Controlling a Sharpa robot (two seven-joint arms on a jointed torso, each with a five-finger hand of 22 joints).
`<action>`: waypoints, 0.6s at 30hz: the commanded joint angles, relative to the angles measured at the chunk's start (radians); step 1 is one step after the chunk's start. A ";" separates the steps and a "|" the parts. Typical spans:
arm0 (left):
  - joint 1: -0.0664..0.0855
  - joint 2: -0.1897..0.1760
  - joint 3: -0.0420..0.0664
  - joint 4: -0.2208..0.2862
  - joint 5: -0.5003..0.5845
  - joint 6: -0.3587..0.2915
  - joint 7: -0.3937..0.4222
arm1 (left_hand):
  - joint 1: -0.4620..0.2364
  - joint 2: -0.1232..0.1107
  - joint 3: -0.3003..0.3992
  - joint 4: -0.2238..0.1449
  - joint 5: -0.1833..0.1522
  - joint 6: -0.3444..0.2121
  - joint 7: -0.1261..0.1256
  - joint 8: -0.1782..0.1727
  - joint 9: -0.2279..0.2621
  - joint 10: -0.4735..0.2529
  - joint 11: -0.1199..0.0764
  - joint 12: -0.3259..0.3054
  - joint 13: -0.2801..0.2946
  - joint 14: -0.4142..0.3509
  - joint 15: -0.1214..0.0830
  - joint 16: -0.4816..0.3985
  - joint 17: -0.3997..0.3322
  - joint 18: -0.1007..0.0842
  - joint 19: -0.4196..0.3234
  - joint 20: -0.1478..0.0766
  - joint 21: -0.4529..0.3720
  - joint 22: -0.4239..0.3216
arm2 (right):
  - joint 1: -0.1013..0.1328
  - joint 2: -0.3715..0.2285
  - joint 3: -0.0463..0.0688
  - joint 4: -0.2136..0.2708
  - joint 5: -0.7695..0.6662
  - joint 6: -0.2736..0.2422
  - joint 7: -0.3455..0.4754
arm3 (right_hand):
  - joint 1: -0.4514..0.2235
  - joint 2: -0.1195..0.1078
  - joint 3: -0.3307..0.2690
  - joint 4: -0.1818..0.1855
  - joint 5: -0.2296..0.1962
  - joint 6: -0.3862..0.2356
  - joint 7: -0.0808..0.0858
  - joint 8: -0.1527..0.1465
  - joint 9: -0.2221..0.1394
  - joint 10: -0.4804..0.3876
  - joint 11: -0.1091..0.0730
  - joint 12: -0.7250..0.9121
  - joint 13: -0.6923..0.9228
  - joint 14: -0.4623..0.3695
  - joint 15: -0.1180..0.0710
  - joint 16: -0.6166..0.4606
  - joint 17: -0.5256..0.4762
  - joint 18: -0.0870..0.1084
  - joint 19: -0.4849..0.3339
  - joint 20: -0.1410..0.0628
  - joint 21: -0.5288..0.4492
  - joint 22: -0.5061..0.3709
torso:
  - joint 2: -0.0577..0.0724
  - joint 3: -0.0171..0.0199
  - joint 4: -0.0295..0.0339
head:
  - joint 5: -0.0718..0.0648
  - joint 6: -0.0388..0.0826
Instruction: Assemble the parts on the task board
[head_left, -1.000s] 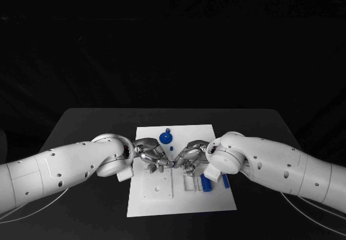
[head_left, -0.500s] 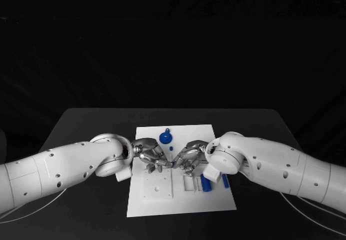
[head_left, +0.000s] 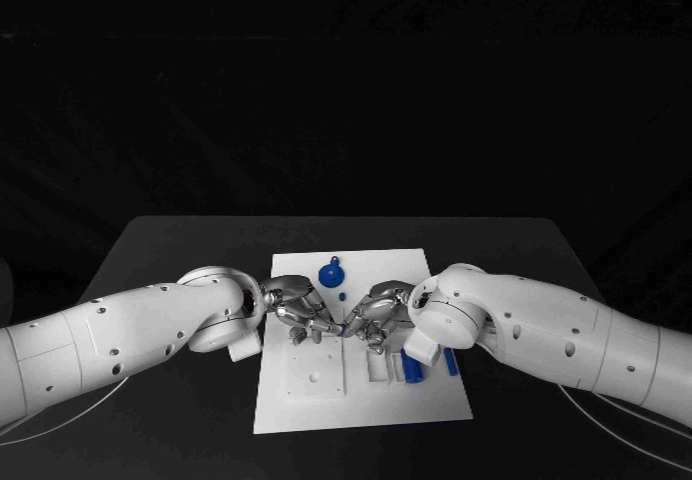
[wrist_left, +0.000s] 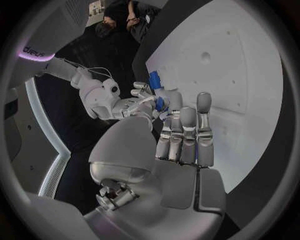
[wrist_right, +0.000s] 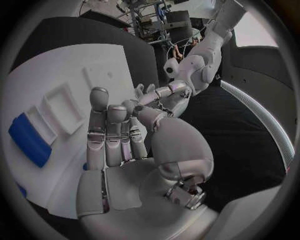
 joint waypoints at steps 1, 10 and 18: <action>0.000 0.002 0.001 0.002 -0.010 -0.007 -0.001 | -0.006 -0.002 -0.007 0.002 -0.002 0.003 0.002 0.004 0.002 -0.006 0.001 0.003 0.001 0.001 0.005 -0.001 0.000 0.017 0.008 0.003 -0.004 0.014 | -0.001 0.001 0.000 0.002 0.011 0.025 0.020 | -0.003 0.005 0.004 -0.001 0.003 0.004 0.000 0.003 -0.002 -0.003 -0.007 0.004 -0.001 0.006 0.000 0.004 0.001 0.012 -0.002 -0.005 0.007 0.032 | 0.000 0.0004 -0.0007 | 0.000 0.000; 0.000 0.002 0.001 0.002 -0.010 0.000 0.001 | -0.021 -0.014 -0.023 0.009 -0.008 -0.009 0.005 0.001 0.004 -0.012 0.005 0.003 0.001 -0.003 0.008 -0.003 -0.001 0.017 0.006 0.005 -0.007 0.013 | -0.001 0.001 0.000 0.002 0.011 0.026 0.020 | -0.003 0.005 0.004 -0.001 0.003 0.004 0.000 0.003 -0.002 -0.003 -0.007 0.004 -0.001 0.006 0.000 0.004 0.001 0.012 -0.002 -0.005 0.007 0.032 | 0.000 0.0010 -0.0009 | 0.001 0.000; 0.000 0.004 0.001 0.003 -0.009 0.014 0.011 | -0.027 0.009 -0.030 -0.013 -0.010 -0.001 0.001 0.014 0.010 -0.013 0.003 0.009 0.003 -0.006 0.008 0.000 0.000 0.019 0.005 0.008 -0.012 0.015 | -0.001 0.000 0.000 0.001 0.011 0.026 0.020 | -0.003 0.005 0.004 -0.001 0.003 0.004 0.000 0.003 -0.002 -0.003 -0.007 0.004 -0.001 0.006 0.000 0.004 0.001 0.012 -0.002 -0.005 0.007 0.032 | 0.000 0.0007 -0.0002 | -0.001 0.001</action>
